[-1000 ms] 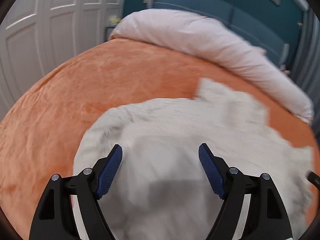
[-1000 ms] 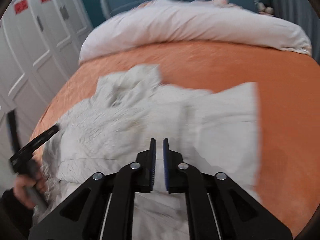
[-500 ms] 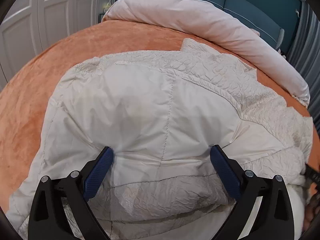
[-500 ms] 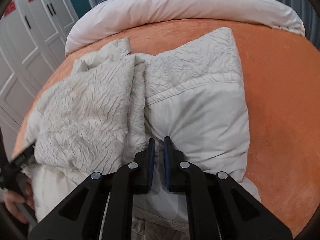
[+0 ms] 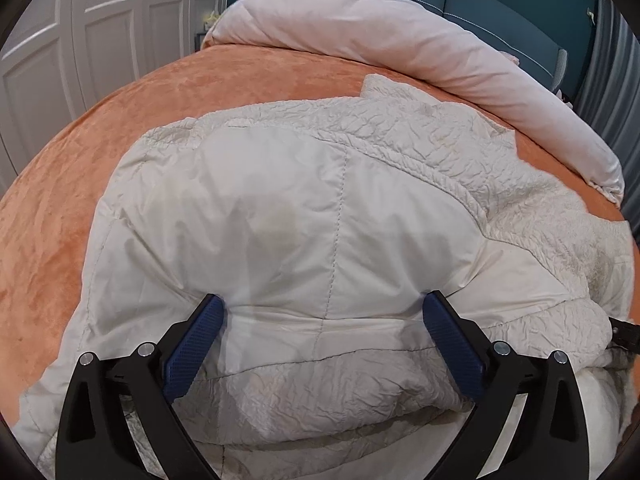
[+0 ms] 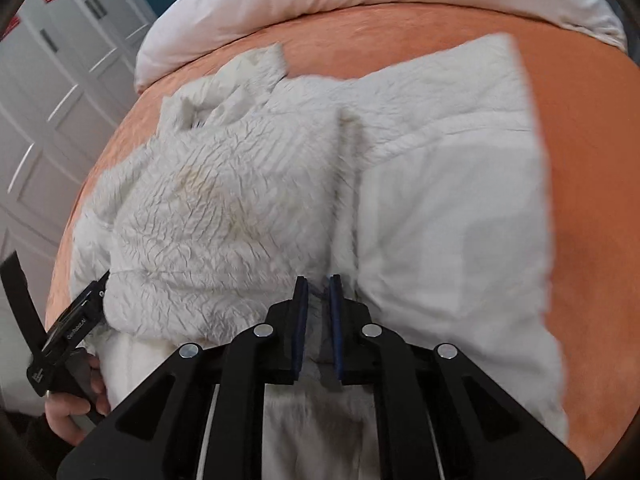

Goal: Fold large clothes

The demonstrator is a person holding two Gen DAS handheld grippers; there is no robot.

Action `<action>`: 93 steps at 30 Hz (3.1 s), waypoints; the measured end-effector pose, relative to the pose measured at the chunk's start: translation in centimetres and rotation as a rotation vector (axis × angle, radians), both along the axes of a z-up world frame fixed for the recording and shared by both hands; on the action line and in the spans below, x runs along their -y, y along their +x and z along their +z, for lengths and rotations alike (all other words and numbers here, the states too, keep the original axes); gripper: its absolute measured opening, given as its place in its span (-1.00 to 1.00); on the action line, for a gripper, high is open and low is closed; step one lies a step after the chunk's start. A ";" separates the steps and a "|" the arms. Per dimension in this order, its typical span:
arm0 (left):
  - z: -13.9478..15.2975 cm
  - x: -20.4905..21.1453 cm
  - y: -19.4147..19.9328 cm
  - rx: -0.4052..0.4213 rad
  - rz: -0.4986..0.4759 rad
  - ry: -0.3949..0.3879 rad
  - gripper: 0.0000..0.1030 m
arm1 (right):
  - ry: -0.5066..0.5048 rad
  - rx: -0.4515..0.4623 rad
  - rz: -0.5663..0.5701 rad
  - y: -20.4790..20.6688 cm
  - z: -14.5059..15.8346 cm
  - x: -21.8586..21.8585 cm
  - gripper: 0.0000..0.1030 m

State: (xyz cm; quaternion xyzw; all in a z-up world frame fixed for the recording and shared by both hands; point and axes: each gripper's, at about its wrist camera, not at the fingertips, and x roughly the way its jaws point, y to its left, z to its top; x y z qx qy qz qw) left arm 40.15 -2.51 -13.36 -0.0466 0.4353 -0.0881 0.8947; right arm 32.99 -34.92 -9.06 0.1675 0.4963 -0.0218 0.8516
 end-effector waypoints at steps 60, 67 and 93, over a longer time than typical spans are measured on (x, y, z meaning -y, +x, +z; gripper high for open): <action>21.2 -20.4 -45.3 -0.093 -0.225 -0.336 -0.84 | 0.239 0.071 0.007 -50.6 18.1 2.3 -0.81; 26.3 -17.4 -35.9 0.200 -0.190 -0.372 -0.81 | 0.246 0.383 -0.078 -39.8 21.8 6.5 -0.81; 15.2 -15.7 -15.0 0.000 0.060 -0.379 -0.59 | 0.305 0.563 -0.260 -23.3 15.1 9.2 -0.27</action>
